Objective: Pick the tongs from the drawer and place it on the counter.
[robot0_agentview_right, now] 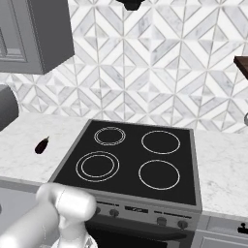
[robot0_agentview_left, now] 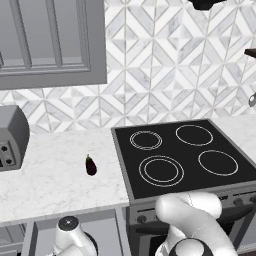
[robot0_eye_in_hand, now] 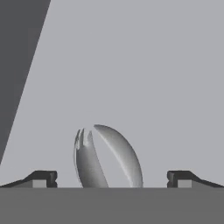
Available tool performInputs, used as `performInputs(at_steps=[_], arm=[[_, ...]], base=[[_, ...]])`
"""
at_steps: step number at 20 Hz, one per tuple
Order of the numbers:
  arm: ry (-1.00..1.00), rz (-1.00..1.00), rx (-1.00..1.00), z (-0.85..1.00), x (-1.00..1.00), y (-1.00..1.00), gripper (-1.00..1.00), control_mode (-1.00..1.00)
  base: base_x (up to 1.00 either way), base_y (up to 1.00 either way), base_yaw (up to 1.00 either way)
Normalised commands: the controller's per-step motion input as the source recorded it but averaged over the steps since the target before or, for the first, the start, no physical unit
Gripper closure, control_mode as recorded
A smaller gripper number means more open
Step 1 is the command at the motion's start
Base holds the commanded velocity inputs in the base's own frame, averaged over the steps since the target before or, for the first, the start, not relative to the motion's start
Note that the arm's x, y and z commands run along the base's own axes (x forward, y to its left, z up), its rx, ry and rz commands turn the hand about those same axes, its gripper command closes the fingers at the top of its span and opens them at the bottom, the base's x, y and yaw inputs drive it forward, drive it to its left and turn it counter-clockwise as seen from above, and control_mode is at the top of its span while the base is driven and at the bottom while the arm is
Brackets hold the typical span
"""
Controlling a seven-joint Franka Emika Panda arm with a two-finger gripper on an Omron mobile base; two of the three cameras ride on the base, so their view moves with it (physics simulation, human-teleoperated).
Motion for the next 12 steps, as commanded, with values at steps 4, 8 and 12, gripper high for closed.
performInputs(at_steps=[4,8,12], arm=[[0.00,0.00,-0.06,-0.35,0.00,0.28,-1.00,-1.00],[0.00,0.00,-0.02,-0.19,0.12,0.22,-1.00,-1.00],[0.00,0.00,-0.02,-0.29,0.17,0.14,-1.00,-1.00]], base=[[0.00,0.00,0.00],[0.00,0.00,0.00],[0.00,0.00,0.00]])
